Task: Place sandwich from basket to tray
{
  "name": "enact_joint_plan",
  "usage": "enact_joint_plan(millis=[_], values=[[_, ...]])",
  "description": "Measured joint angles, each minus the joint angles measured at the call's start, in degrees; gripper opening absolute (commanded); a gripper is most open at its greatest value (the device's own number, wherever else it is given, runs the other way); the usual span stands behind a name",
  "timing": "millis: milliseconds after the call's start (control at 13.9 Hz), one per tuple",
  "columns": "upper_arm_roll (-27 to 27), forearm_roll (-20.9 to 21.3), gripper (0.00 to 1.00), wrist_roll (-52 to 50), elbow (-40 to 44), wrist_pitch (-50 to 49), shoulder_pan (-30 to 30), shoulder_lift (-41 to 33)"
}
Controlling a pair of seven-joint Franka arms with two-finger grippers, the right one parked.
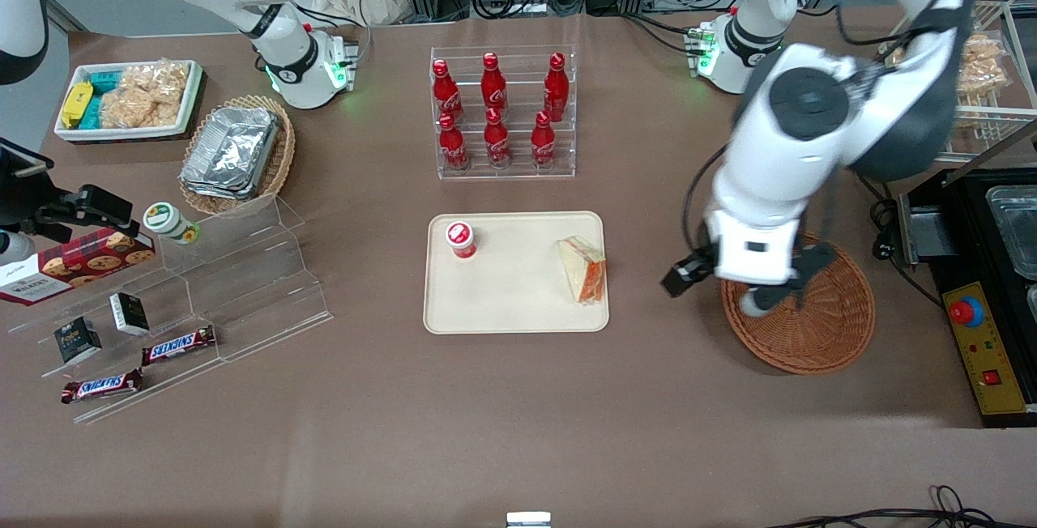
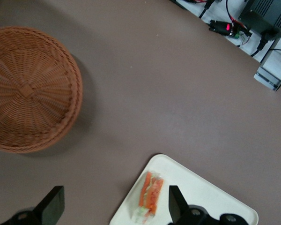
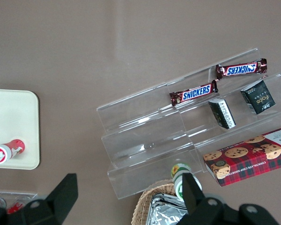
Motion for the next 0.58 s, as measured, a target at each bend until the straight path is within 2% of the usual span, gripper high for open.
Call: enact_joint_plan(millis=[144,576], values=[[0.05,-3.18,1.00,7.43,-0.02,-2.43,3.78,-2.12],[0.11,-3.82,1.00,25.02,-0.23,-7.04,10.93,-3.60]])
